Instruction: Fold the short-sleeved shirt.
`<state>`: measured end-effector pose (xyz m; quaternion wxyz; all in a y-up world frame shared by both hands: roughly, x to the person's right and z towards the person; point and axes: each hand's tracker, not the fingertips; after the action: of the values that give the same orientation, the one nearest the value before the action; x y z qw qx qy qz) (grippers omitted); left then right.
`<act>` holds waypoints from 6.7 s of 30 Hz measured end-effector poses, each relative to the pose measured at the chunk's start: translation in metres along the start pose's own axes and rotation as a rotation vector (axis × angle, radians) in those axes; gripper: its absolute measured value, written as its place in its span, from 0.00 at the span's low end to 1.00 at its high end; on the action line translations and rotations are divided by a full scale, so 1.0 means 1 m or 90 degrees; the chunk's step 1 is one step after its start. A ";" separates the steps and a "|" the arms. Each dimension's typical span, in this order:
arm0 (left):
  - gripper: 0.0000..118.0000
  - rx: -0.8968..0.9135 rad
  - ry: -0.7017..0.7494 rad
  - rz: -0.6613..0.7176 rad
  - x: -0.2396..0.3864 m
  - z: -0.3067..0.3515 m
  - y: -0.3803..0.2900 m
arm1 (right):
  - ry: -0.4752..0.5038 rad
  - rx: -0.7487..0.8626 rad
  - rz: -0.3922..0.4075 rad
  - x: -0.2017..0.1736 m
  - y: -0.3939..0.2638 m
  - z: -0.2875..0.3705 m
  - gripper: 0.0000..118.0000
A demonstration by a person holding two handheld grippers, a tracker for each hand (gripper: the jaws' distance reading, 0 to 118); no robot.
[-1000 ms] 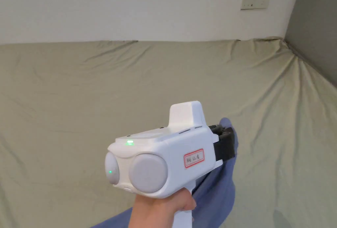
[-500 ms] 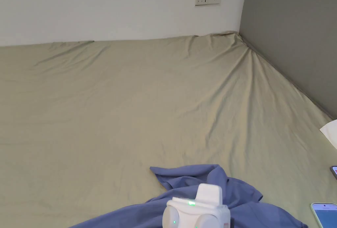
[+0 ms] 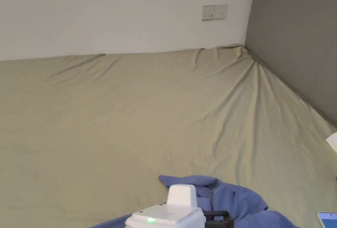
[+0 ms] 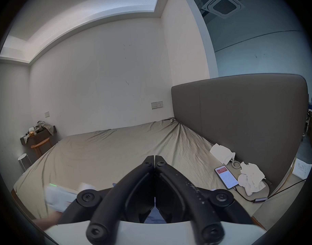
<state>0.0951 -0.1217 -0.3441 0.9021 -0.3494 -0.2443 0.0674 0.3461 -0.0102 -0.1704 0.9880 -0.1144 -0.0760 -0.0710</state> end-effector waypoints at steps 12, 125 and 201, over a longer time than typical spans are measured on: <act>1.00 0.429 0.397 -0.023 -0.087 0.327 -0.001 | 0.034 0.037 0.010 -0.025 0.007 0.031 0.00; 0.05 0.434 0.297 0.136 -0.128 0.350 -0.027 | -0.004 0.177 -0.137 0.013 0.031 0.082 0.04; 0.05 0.083 0.284 0.126 -0.253 0.176 -0.045 | 0.005 -0.255 0.052 -0.001 -0.074 -0.098 0.03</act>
<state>-0.2140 -0.1237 -0.3020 0.9433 -0.3187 0.0012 0.0926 0.3467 -0.1048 -0.2492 0.9479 -0.3111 -0.0515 -0.0453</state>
